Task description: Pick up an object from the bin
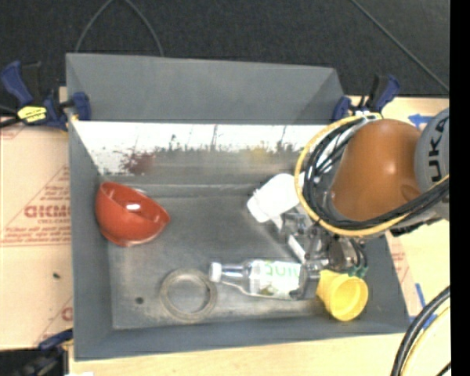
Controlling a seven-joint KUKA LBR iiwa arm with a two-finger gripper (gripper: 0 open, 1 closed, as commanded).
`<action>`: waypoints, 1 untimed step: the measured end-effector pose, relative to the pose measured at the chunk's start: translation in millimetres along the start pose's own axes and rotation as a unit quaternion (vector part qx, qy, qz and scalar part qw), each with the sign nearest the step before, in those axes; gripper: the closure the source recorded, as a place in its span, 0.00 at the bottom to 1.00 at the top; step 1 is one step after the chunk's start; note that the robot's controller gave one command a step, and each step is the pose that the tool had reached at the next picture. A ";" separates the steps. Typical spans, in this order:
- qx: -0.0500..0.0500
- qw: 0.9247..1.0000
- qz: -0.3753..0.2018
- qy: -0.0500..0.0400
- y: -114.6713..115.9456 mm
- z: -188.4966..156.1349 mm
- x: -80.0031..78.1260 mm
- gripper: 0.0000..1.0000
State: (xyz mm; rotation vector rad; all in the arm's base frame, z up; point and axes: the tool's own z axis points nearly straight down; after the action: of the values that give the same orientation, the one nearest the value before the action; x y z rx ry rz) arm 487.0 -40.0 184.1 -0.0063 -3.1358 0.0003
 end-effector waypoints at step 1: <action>0.000 1.000 -0.001 -0.004 0.1 -4.1 -1.8 0.00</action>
Offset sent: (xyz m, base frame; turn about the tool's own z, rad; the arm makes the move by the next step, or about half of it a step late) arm 0.0093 0.0072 -0.1141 0.1942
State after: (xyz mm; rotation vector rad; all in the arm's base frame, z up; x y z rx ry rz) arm 488.9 -39.9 188.2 -0.0019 -3.1442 0.0014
